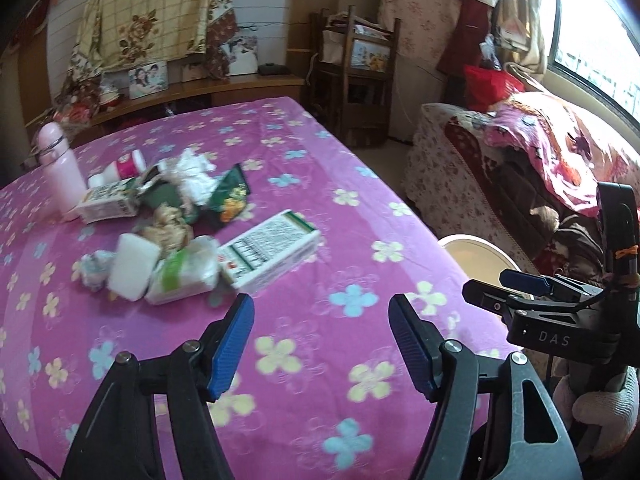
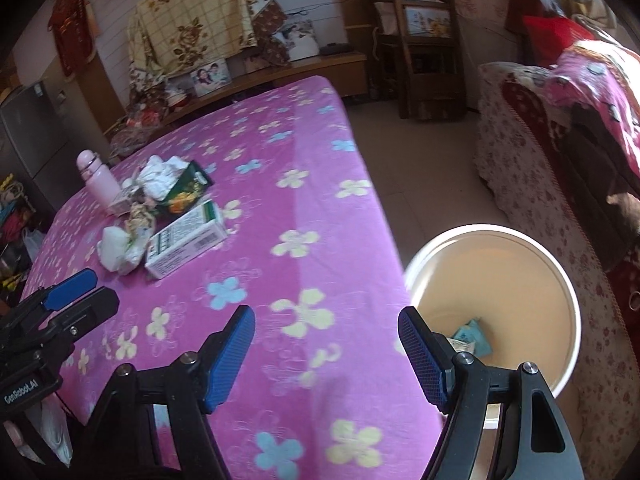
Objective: Collect trash
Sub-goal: 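Grasp the white foam block with the left gripper while the right grasps the tissue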
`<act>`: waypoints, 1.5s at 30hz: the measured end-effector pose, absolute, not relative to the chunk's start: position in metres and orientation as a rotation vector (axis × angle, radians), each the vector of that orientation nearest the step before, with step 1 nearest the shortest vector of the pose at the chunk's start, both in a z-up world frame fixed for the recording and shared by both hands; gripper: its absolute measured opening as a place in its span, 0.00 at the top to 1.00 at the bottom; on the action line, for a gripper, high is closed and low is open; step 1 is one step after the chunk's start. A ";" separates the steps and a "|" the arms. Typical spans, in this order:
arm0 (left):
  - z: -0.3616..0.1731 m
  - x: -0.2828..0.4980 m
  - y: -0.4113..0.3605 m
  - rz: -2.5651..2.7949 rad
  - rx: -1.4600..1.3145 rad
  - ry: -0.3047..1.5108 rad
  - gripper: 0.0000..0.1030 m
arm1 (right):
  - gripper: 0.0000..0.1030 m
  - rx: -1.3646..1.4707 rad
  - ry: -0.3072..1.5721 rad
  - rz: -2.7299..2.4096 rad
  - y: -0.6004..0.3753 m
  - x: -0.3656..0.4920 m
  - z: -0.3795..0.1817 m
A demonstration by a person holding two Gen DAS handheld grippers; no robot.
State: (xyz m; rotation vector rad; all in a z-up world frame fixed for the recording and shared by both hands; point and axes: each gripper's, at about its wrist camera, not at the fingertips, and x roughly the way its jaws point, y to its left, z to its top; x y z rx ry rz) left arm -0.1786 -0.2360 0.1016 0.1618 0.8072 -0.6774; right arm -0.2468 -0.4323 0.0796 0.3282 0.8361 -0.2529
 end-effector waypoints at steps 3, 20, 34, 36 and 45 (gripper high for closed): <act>0.102 -0.168 -0.211 -0.633 0.146 0.807 0.31 | 0.25 0.313 0.843 -0.219 -0.415 -0.237 0.079; 0.078 -0.090 -0.115 -0.436 0.086 0.851 0.30 | 0.25 0.316 0.894 -0.084 -0.364 -0.179 0.065; 0.050 -0.040 -0.162 -0.452 0.201 0.896 0.39 | 0.25 0.306 0.913 -0.016 -0.347 -0.161 0.064; 0.047 -0.038 -0.163 -0.461 0.205 0.922 0.59 | 0.25 0.301 0.921 0.004 -0.340 -0.157 0.062; 0.072 -0.043 -0.109 -0.430 0.131 0.916 0.61 | 0.25 0.261 0.935 0.136 -0.298 -0.134 0.061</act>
